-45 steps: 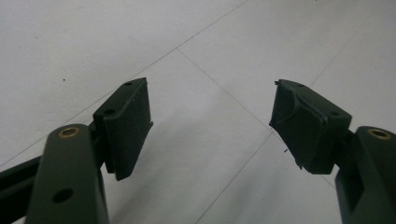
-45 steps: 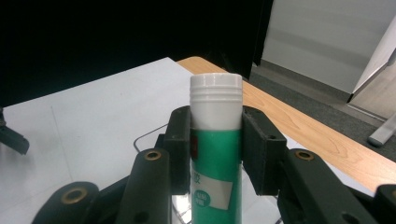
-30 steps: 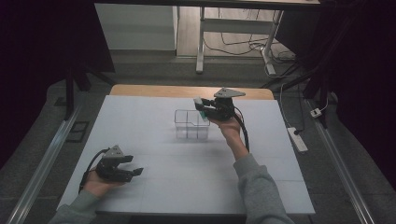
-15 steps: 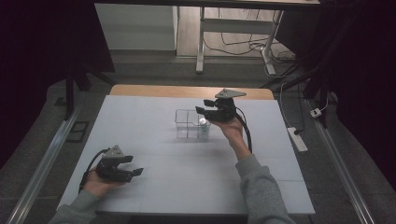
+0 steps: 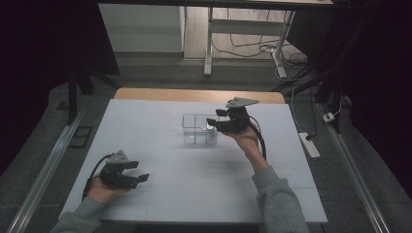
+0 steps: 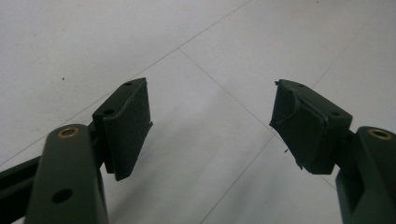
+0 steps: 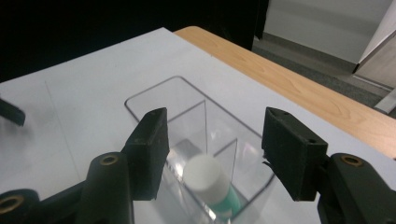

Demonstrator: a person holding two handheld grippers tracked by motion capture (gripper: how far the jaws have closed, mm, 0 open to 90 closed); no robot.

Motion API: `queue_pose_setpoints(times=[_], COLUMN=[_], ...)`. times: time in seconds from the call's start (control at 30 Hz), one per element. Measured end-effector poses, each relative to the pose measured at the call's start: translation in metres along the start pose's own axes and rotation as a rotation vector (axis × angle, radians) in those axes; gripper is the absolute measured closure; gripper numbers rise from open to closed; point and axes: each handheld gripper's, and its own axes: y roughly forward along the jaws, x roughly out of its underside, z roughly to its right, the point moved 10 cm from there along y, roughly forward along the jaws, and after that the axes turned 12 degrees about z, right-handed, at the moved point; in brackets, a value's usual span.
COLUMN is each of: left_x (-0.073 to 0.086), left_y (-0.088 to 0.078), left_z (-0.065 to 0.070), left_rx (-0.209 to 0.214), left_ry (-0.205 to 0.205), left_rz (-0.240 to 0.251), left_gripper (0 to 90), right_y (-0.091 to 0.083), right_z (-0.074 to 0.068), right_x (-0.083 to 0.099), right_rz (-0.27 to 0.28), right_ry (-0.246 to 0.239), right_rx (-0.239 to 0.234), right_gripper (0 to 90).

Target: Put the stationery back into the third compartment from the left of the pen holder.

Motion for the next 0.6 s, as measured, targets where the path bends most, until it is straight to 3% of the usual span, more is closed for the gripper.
queue_pose_setpoints(times=[0.37, 0.6], left_x=[-0.005, -0.006], left_y=[0.003, 0.001], left_z=[0.001, 0.001], left_rx=[0.014, 0.011], left_ry=[-0.001, -0.001], left_rz=[0.013, 0.019], left_gripper=[27.7, 27.7], right_y=[-0.050, -0.083], right_z=[0.001, -0.002], right_x=[0.018, 0.042], right_rz=[-0.031, -0.077], right_ry=[0.002, 0.001], right_rx=[0.040, 0.064], right_gripper=[40.4, 40.2])
